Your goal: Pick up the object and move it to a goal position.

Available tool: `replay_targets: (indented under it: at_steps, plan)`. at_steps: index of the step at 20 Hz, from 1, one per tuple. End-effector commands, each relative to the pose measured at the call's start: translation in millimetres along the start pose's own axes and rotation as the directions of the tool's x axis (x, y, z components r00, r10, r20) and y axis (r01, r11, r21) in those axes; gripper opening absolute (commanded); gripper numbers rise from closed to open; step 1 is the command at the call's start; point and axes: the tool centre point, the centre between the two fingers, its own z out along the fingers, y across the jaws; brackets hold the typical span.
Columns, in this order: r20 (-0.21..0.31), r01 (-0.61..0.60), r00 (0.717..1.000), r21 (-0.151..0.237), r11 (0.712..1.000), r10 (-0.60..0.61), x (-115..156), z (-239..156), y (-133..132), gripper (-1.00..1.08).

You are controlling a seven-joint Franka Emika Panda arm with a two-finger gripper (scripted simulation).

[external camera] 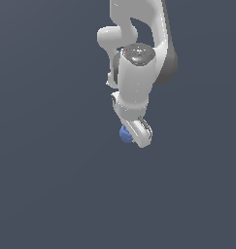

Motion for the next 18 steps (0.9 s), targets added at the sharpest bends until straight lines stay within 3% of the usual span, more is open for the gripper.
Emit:
replay_targets:
  at_steps: [1, 9, 18]
  plan:
    - [0.001, -0.001, 1.000, -0.001, 1.000, 0.001, -5, -18, -14, -1.00]
    - [0.002, 0.000, 1.000, -0.001, 1.000, 0.000, -15, -60, -50, -1.00]
    - [0.003, 0.000, 1.000, -0.001, 1.000, 0.000, -19, -81, -68, -1.00]
